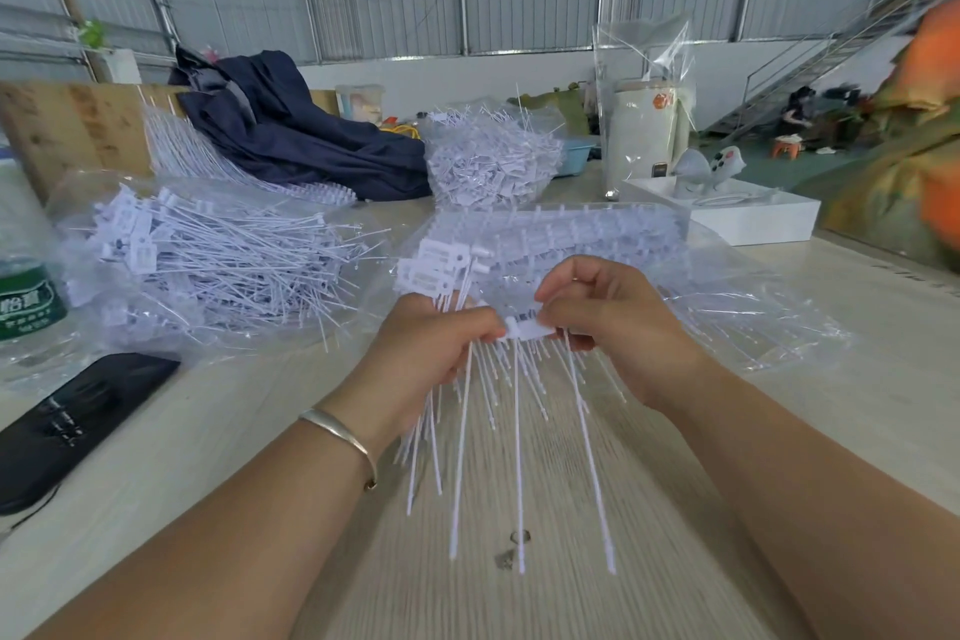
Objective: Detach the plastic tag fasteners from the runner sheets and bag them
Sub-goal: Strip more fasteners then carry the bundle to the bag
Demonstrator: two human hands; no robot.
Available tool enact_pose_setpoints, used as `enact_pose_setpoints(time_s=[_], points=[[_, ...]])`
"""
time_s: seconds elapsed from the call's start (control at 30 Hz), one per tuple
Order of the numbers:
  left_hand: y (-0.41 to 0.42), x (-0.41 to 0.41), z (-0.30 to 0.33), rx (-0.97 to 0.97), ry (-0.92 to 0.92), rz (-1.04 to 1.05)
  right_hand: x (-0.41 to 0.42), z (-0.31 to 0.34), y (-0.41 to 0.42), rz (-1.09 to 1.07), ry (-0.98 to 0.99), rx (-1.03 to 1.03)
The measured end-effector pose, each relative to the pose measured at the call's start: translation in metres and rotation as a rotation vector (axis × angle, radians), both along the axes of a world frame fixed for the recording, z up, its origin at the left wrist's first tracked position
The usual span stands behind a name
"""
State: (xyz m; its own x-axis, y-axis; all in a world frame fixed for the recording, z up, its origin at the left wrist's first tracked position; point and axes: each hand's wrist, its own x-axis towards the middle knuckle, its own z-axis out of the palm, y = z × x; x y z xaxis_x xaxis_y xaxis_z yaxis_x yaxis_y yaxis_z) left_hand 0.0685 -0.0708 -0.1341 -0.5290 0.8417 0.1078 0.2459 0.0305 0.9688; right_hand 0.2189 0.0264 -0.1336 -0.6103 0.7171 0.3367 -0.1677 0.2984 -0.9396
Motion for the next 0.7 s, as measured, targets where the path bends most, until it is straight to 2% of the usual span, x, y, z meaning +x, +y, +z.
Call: enact_pose_setpoints(time_s=[0.13,0.23,0.33,0.43,0.5,0.63,0.7], points=[[0.001,0.005,-0.002,0.074,0.217,0.012,-0.005,-0.005,-0.003,-0.017,-0.106,0.151],[0.001,0.005,-0.004,0.062,0.26,-0.014,-0.004,-0.004,0.0,-0.029,-0.101,0.179],[-0.002,0.003,0.001,0.022,0.045,-0.059,-0.001,-0.002,0.003,-0.048,-0.041,0.167],[-0.007,-0.003,0.007,0.003,-0.324,-0.323,0.002,0.001,0.005,-0.01,0.011,0.083],[-0.01,-0.003,0.009,-0.006,-0.475,-0.493,0.003,0.001,0.003,0.106,-0.027,-0.009],[-0.01,0.005,0.004,-0.035,-0.485,-0.708,0.002,-0.001,-0.002,0.414,0.018,-0.17],[-0.009,0.008,0.001,-0.046,-0.472,-0.756,0.002,-0.001,-0.005,0.488,0.076,-0.203]])
